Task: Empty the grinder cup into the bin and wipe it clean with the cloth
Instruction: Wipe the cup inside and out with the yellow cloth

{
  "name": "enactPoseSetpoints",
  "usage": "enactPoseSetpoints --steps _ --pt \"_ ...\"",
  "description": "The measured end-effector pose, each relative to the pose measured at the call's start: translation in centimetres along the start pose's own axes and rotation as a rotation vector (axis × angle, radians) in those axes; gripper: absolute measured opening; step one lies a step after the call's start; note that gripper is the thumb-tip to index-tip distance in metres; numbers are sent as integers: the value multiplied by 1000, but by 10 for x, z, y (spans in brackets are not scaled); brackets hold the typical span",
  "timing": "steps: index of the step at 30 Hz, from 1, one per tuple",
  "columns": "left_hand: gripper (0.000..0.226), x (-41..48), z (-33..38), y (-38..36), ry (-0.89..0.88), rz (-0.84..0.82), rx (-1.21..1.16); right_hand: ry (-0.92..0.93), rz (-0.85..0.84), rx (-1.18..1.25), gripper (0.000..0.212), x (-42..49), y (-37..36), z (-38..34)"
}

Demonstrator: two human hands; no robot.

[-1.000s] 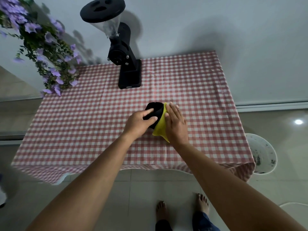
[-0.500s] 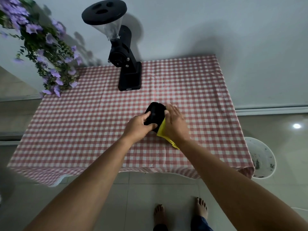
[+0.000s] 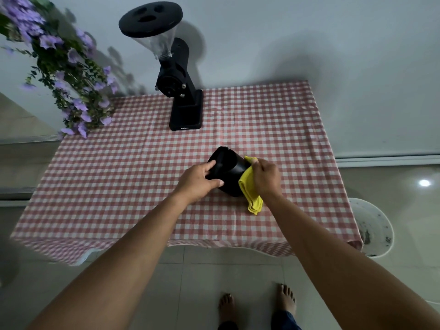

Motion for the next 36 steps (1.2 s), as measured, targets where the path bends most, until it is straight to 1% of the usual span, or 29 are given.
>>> enactPoseSetpoints --steps 3,4,5,6,7,9,10,11,12,14,16,17,18,19,21,22,23,24,26,27,28,29,32,33,36 --pt "76 0 2 0 -13 -1 29 66 130 68 34 3 14 -14" --pt "76 1 2 0 -18 3 37 106 154 104 35 2 16 -22" --pt "75 1 2 0 -22 5 41 147 132 135 35 0 16 -29" --pt "75 1 3 0 -24 7 40 181 59 136 34 -3 12 -35" --pt "75 1 3 -1 -25 10 39 210 -41 71 39 -5 6 -37" --pt "75 1 6 -3 -30 18 45 282 -228 -240 48 -8 -8 -30" --pt "76 1 7 -4 -39 18 48 316 -270 -366 50 -10 -13 -24" --pt "76 2 7 -5 -47 14 54 335 -284 -401 50 -12 -16 -19" --pt "77 2 7 -5 -55 12 62 340 -283 -379 50 -13 -17 -15" --pt "78 0 7 -5 -63 8 82 272 -264 -243 53 -14 -17 -10" --pt "77 -3 7 -5 -75 10 98 68 -214 -81 57 -10 -14 -7" --pt "76 -4 7 -6 -83 17 113 -11 -197 -47 58 -9 -13 -7" --pt "74 -4 7 -6 -94 25 137 -4 -179 -68 59 -9 -14 -11" --pt "73 -4 6 -6 -100 30 169 81 -169 -127 60 -12 -15 -14" --pt "71 -3 3 -4 -93 36 206 284 -202 -259 61 -18 -24 -15" --pt "70 -3 1 -3 -87 41 199 327 -215 -297 60 -19 -27 -13" --pt "70 -3 -1 -3 -81 43 184 324 -215 -299 58 -18 -28 -9" --pt "71 -4 -3 -4 -79 44 170 274 -205 -259 57 -15 -26 -7" --pt "73 -4 -7 -6 -90 43 154 62 -179 -127 60 -9 -19 -6" --pt "74 -5 -6 -7 -99 40 149 -40 -181 -104 62 -7 -16 -5" --pt "74 -5 -6 -8 -106 38 155 -91 -180 -116 63 -6 -15 -6" --pt "74 -5 -6 -8 -108 36 170 -70 -173 -149 62 -7 -15 -10" --pt "71 -6 -4 -6 -122 44 245 179 -179 -291 58 -16 -24 -22" --pt "71 -8 -3 -6 -133 45 268 211 -183 -334 57 -17 -27 -23" --pt "70 -12 1 -7 -193 41 336 160 -154 -412 54 -8 -27 -30"
Point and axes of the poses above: each hand's wrist, its own x-axis towards the middle knuckle, its own y-axis out of the back of the hand, z = x × y, the point moved 3 cm from there along x, towards the middle knuckle, and after that the axes turned 4 degrees about z, right-handed, at the moved point
